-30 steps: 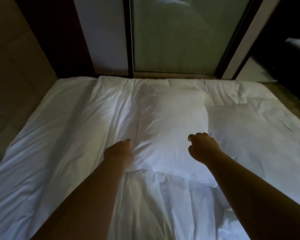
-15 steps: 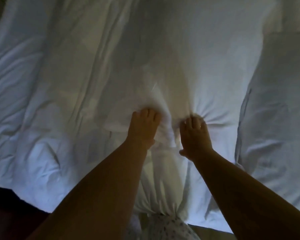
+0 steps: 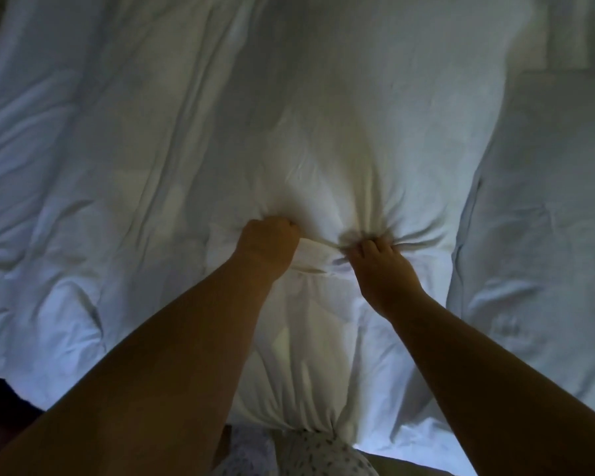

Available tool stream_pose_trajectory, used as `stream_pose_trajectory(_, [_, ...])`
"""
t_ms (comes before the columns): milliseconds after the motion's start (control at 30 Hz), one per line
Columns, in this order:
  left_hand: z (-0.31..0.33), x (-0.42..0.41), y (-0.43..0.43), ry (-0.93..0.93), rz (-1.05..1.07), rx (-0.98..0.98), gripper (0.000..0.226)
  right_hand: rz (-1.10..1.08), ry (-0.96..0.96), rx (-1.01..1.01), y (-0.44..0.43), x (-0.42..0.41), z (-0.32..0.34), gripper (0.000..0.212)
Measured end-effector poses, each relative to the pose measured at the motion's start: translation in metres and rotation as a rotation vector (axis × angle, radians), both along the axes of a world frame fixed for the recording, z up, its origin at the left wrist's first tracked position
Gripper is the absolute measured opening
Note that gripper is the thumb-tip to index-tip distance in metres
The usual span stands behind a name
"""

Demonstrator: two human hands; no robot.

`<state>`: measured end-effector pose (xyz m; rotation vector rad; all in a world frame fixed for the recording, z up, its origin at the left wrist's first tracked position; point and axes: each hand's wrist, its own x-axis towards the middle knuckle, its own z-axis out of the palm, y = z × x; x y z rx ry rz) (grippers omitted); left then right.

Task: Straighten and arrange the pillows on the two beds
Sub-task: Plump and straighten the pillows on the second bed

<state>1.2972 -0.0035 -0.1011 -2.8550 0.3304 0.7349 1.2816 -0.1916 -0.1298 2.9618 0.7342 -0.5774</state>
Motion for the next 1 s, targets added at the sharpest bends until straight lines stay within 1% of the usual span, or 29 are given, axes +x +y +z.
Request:
stream_pose_trajectory(67, [0.013, -0.001, 0.003, 0.018, 0.045, -0.046, 0.031, -0.103, 0.045, 0.064, 0.0, -0.003, 0.015, 0.038])
stream_pose_trajectory(133, [0.025, -0.004, 0.006, 0.016, 0.039, -0.066, 0.031, -0.231, 0.091, 0.088, 0.0, -0.005, 0.028, 0.032])
stream_pose_trajectory(167, [0.031, -0.008, 0.008, 0.005, 0.038, -0.073, 0.031, -0.259, 0.098, 0.102, 0.001, -0.007, 0.035, 0.028])
stream_pose_trajectory(233, [0.047, -0.016, 0.011, -0.038, 0.036, -0.067, 0.031, -0.26, 0.069, 0.115, 0.005, -0.013, 0.047, 0.023])
stream_pose_trajectory(333, [0.068, -0.035, 0.015, -0.114, 0.019, -0.064, 0.03, -0.259, 0.042, 0.104, 0.011, -0.025, 0.062, 0.022])
stream_pose_trajectory(433, [0.08, -0.065, 0.024, -0.134, 0.021, -0.079, 0.03, -0.245, 0.073, 0.052, 0.022, -0.046, 0.078, 0.024])
stream_pose_trajectory(567, [0.084, -0.126, 0.048, -0.075, 0.033, -0.072, 0.032, -0.201, 0.144, 0.001, 0.046, -0.105, 0.089, 0.028])
stream_pose_trajectory(733, [0.077, -0.198, 0.079, 0.058, 0.053, -0.075, 0.036, -0.216, 0.261, -0.003, 0.075, -0.18, 0.093, 0.028])
stream_pose_trajectory(900, [0.082, -0.244, 0.094, 0.046, 0.083, -0.078, 0.036, -0.23, 0.281, -0.014, 0.095, -0.224, 0.1, 0.031])
stream_pose_trajectory(1000, [0.083, -0.267, 0.1, 0.086, 0.115, -0.095, 0.037, -0.22, 0.306, -0.025, 0.103, -0.247, 0.1, 0.035])
